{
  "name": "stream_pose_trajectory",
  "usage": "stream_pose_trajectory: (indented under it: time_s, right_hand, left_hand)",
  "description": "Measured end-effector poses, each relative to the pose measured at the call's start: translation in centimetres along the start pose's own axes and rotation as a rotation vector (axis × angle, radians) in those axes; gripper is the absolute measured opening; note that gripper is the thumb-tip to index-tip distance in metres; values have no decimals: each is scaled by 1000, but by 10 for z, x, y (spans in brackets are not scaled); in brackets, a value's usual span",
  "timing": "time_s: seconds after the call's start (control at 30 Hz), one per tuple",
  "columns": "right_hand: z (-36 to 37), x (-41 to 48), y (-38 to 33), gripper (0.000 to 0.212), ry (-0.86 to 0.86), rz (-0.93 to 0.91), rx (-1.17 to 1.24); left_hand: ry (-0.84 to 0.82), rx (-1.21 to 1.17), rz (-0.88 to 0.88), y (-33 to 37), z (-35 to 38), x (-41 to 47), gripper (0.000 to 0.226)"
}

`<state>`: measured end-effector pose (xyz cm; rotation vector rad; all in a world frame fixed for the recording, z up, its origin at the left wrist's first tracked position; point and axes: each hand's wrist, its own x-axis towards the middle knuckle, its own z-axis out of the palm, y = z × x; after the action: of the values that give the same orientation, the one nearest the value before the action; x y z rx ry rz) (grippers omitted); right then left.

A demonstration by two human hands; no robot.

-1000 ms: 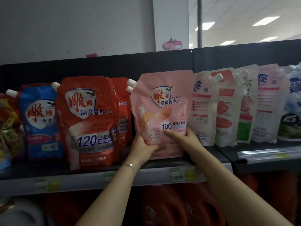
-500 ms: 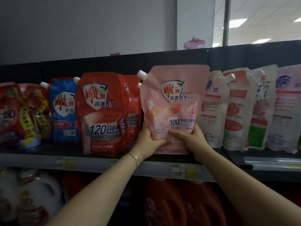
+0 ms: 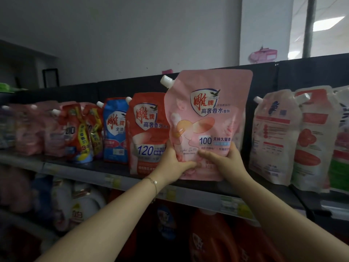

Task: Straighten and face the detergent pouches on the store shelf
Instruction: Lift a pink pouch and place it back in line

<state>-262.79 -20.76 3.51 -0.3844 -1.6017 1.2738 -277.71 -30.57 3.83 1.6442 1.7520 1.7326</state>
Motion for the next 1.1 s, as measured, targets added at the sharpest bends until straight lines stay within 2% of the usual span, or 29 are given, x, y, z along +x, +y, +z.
stream_pose_trajectory:
  time_s: [0.1,0.33,0.43,0.53,0.6,0.7,0.83,0.93,1.1]
  right_hand:
    - [18,2,-3,59,-5,-18,41]
    - [72,9,0,60,-43,-19,88]
    - [103,11,5,66,-55,-3,98]
    - [137,12,10,72,-81,22,86]
    - [159,12,14,78,-73,34,74]
    - [190,9,13,68,-56,36,76]
    - [232,9,15,62,-55,21,101]
    - [266,11,19,69,-85,13,86]
    - [323,14,25,87,-105,11,69]
  left_hand:
    - [25,22,-8,4,-18,-4,79]
    - [82,83,-41,-3,-73,-12,74]
    - [90,90,-44,-7,-100,-20,58]
    - [103,78,-60,-17,-133,-24,76]
    - [93,83,-70,-22,-153,-27,77]
    - [99,70,-67,-28,-179,-33,61]
    - [127,75,-26,-39,-217,-38,60]
    - [132,84,-28,-47,-250,-41,58]
    - [155,66,-51,-63,-304,-48,69]
